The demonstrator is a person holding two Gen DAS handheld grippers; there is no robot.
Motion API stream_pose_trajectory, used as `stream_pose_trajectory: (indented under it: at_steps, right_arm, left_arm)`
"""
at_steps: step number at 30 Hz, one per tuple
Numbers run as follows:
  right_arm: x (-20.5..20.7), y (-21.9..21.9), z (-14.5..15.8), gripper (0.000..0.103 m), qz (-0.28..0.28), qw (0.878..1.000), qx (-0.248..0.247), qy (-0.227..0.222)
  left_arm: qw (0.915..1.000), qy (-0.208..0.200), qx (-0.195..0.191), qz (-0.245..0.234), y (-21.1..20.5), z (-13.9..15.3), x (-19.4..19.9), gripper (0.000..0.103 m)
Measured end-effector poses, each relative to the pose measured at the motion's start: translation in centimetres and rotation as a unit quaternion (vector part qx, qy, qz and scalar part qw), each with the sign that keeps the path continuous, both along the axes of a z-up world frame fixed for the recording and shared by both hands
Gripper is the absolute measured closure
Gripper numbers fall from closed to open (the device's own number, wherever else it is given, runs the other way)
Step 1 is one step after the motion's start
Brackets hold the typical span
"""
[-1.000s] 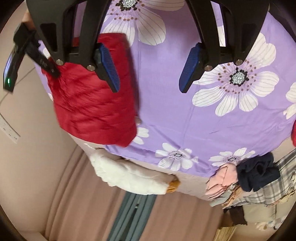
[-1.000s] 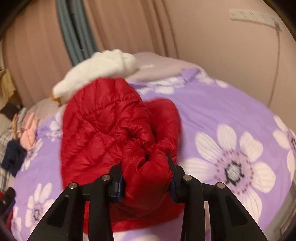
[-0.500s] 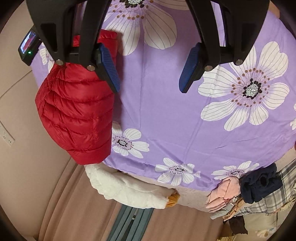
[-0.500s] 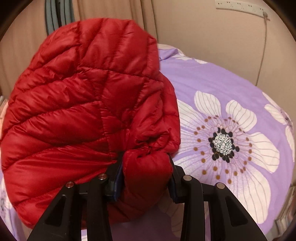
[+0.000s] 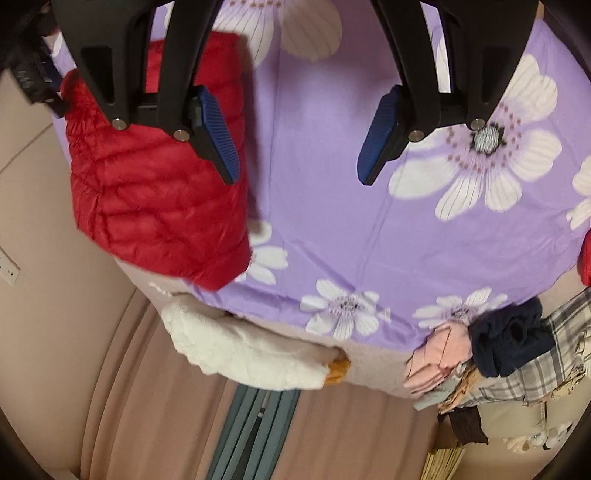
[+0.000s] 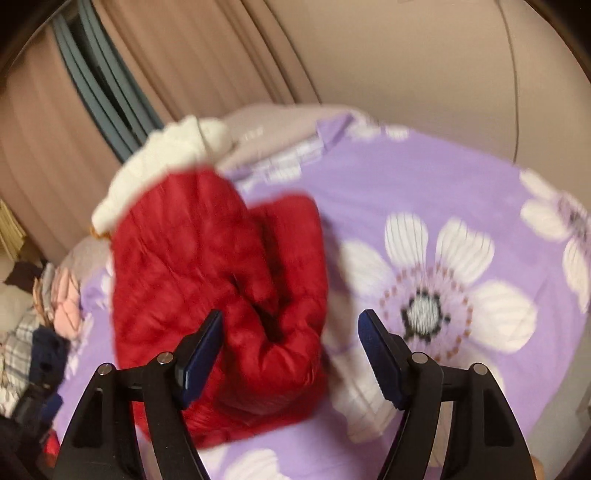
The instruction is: Fold large clothes
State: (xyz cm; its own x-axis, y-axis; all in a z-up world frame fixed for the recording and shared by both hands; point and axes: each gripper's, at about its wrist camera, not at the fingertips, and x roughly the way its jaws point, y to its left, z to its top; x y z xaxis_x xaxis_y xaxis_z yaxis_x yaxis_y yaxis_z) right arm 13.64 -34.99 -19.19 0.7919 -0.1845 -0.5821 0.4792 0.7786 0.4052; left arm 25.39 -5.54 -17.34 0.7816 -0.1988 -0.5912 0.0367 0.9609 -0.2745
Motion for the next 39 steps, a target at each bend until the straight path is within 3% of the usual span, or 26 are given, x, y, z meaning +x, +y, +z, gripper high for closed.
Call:
stream_pose_trajectory:
  at_steps: [4,5,6,8,12,13,16,17,18,19,21,23,25,29,39]
  right_arm:
    - [0.9,1.1,4.3,0.03,0.007,0.997,-0.055,-0.058]
    - [1.7,0.9,4.9,0.037,0.002,0.996,-0.063,-0.067]
    - [3.0,0.9,5.7,0.051,-0.005,0.995,-0.073,-0.071]
    - [5.7,0.7,6.0,0.064,-0.01,0.995,-0.072,-0.062]
    - [12.0,0.2,4.4,0.064,0.046,0.995,-0.027,-0.079]
    - [13.9,0.4,3.4,0.064,0.046,0.997,-0.03,-0.052]
    - [17.7,0.6,-1.2,0.064,0.019,0.994,-0.1,0.029]
    - [18.5,0.5,-3.5,0.064,0.01,0.99,-0.135,0.049]
    - [18.9,0.3,-5.2,0.064,0.006,0.987,-0.152,0.06]
    - [18.7,-0.2,-6.6,0.064,0.001,0.986,-0.155,0.057]
    - [18.0,-2.2,-7.9,0.064,-0.001,0.994,-0.108,0.029]
    - [18.2,-2.8,-8.4,0.064,-0.006,0.994,-0.106,0.026]
    - [18.3,-2.2,-8.6,0.064,-0.018,0.99,-0.135,0.031]
    - [18.2,-1.4,-7.7,0.064,-0.021,0.989,-0.141,0.032]
    - [18.7,-1.9,-7.9,0.064,-0.016,0.992,-0.126,0.023]
  left_arm:
    - [0.9997,-0.018,-0.016,0.006,-0.6,1.2,2.5,0.041]
    - [0.9996,-0.023,-0.013,0.013,-1.2,1.5,3.6,0.047]
    - [0.9996,-0.022,-0.012,0.015,-1.6,1.7,4.5,0.05]
    - [0.9995,-0.024,-0.022,0.001,-3.1,1.9,6.8,0.058]
    - [0.9999,0.002,-0.01,-0.007,-6.3,-0.3,11.1,0.058]
    - [0.9998,0.013,-0.008,-0.011,-7.1,-1.3,12.0,0.058]
    - [0.9982,0.046,0.03,-0.022,-10.3,-6.4,14.4,0.055]
    - [0.9976,0.06,0.022,-0.026,-10.6,-7.6,14.8,0.053]
    - [0.9969,0.072,-0.016,-0.027,-10.5,-9.1,15.3,0.051]
    - [0.9972,0.067,-0.027,-0.02,-10.4,-9.4,15.3,0.048]
    - [0.9988,0.049,-0.001,-0.005,-11.2,-9.4,15.0,0.046]
    - [0.999,0.03,0.032,0.008,-12.3,-9.5,14.6,0.046]
    - [0.9983,0.027,0.049,0.017,-12.7,-9.9,14.8,0.046]
    - [0.9987,0.036,0.03,0.017,-12.0,-10.6,15.6,0.044]
    - [0.9987,0.038,0.029,0.018,-12.2,-10.8,15.9,0.042]
